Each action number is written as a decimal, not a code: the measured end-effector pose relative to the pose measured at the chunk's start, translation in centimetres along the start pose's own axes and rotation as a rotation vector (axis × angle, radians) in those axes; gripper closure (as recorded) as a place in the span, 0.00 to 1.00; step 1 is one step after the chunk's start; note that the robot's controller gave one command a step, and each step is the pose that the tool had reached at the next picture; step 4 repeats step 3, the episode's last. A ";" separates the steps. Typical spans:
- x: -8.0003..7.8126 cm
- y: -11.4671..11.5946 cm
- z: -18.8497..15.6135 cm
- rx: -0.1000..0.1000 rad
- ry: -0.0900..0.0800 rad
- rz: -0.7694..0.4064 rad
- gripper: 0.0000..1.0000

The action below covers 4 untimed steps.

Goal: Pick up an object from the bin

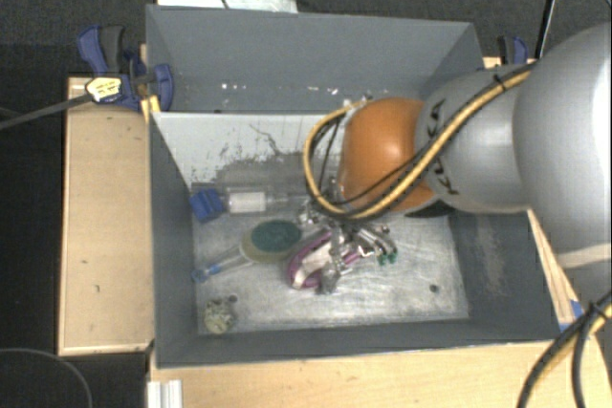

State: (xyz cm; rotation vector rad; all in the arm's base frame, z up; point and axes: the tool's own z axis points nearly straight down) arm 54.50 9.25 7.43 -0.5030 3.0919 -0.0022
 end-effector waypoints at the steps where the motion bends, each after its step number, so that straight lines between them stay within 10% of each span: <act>1: -0.2 0.0 -0.1 0.000 -0.007 0.000 1.00; 2: -2.2 0.0 -12.3 -0.001 -0.002 0.014 1.00; 3: -0.4 -1.7 -21.2 -0.002 0.001 -0.339 1.00; 4: -0.4 -1.7 -21.2 -0.002 0.001 -0.339 1.00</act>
Offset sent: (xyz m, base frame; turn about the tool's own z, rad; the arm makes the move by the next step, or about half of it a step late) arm 0.0000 0.0000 0.0000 0.0000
